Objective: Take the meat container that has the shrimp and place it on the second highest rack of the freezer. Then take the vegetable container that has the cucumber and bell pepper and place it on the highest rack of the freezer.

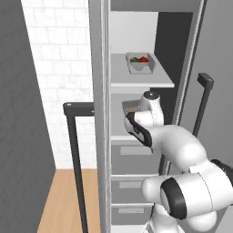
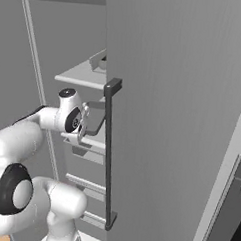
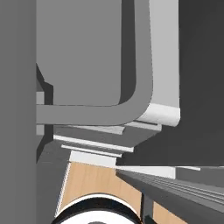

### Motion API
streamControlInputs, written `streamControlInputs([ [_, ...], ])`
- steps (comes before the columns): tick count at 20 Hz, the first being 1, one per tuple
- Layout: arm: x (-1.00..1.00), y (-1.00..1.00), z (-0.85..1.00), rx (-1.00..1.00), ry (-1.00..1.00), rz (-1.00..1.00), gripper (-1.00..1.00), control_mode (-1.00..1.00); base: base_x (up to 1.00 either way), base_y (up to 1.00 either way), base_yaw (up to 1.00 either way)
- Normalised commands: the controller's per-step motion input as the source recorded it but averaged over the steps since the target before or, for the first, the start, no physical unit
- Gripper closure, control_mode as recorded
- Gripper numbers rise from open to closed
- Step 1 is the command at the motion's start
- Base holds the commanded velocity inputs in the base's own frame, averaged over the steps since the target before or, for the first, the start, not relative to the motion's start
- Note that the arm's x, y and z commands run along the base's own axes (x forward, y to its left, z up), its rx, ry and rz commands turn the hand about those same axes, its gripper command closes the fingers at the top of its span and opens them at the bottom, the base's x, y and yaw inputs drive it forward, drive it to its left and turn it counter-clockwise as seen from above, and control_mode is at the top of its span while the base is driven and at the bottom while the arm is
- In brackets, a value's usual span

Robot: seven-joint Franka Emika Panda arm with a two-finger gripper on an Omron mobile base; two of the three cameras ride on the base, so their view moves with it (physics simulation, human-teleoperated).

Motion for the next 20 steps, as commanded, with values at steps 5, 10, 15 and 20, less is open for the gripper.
streamControlInputs([
  [5,0.57,0.00,-0.34,0.00,0.02,0.00,1.00,-1.00,0.00,0.00,0.00],
  [10,0.50,-0.06,-0.42,0.00,0.00,0.00,1.00,-1.00,0.00,0.00,0.00],
  [15,0.48,-0.11,-0.46,0.00,0.00,0.00,1.00,-1.00,0.00,0.00,0.00],
  [20,0.61,-0.03,-0.26,0.00,0.00,0.00,1.00,-1.00,0.00,0.00,0.00],
])
